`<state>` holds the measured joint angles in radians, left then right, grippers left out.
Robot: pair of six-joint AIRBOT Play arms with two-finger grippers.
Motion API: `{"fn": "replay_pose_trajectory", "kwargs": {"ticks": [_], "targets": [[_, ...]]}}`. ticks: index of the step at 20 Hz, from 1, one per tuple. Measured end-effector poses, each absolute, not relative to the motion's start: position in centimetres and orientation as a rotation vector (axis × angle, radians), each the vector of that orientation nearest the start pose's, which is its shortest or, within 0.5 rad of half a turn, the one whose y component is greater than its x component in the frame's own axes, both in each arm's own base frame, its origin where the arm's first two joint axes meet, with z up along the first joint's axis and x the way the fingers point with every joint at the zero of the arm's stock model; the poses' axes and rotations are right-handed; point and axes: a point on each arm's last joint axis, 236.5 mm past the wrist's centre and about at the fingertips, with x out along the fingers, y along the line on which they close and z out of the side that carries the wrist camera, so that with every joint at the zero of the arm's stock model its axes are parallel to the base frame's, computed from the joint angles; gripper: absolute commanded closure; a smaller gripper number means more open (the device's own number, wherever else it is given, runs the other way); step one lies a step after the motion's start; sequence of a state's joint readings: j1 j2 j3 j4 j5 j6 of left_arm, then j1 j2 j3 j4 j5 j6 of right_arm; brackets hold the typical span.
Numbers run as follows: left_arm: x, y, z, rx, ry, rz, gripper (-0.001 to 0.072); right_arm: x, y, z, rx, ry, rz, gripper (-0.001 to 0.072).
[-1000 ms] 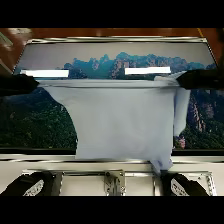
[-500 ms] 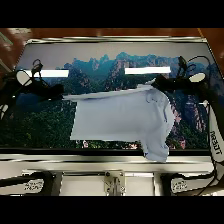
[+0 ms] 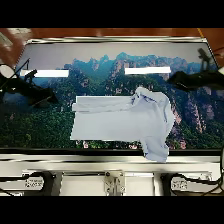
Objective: Fold the shirts.
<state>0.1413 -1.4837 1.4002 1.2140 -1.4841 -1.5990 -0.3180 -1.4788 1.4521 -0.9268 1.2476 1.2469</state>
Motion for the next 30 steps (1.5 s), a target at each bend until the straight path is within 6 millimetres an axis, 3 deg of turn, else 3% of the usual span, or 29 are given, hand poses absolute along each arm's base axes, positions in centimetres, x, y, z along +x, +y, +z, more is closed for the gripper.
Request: {"fn": "replay_pose_trajectory", "kwargs": {"ticks": [2,4,8,11,15,17,20,21,26,30], "targets": [[34.5,-2.0,0.1,-0.454,1.597,-0.127,-0.0008,41.4,-5.4,6.0,0.479,1.158,0.194,0.0113],[30.8,-3.0,-2.5,-0.511,1.675,-0.169,-0.0008,37.3,-7.3,4.3,0.575,1.221,0.138,0.0113],[25.9,-6.2,-7.3,-0.660,1.734,-0.253,-0.0006,30.8,-5.9,-0.2,0.743,1.351,0.141,0.0113],[24.6,-7.6,-9.6,-0.735,1.716,-0.251,-0.0005,28.8,-4.4,-1.7,0.827,1.385,0.162,0.0113],[24.6,-9.7,-11.2,-0.814,1.679,-0.268,0.0023,28.3,-3.6,-2.2,0.878,1.381,0.176,0.0113],[25.1,-10.9,-11.5,-0.847,1.656,-0.285,0.0150,28.2,-3.4,-2.2,0.885,1.381,0.180,0.0113],[26.2,-11.7,-12.3,-0.852,1.609,-0.277,0.0599,28.1,-3.3,-2.3,0.892,1.381,0.180,0.0113],[26.6,-11.9,-12.5,-0.855,1.593,-0.268,0.0670,28.0,-3.3,-2.4,0.892,1.384,0.177,0.0087],[26.9,-12.7,-11.8,-0.876,1.575,-0.294,0.0671,25.3,-3.2,-5.2,0.889,1.483,0.118,0.0069],[28.1,-12.6,-9.9,-0.854,1.512,-0.323,0.0672,24.1,-3.0,-8.3,0.908,1.492,0.047,0.0070]]}}
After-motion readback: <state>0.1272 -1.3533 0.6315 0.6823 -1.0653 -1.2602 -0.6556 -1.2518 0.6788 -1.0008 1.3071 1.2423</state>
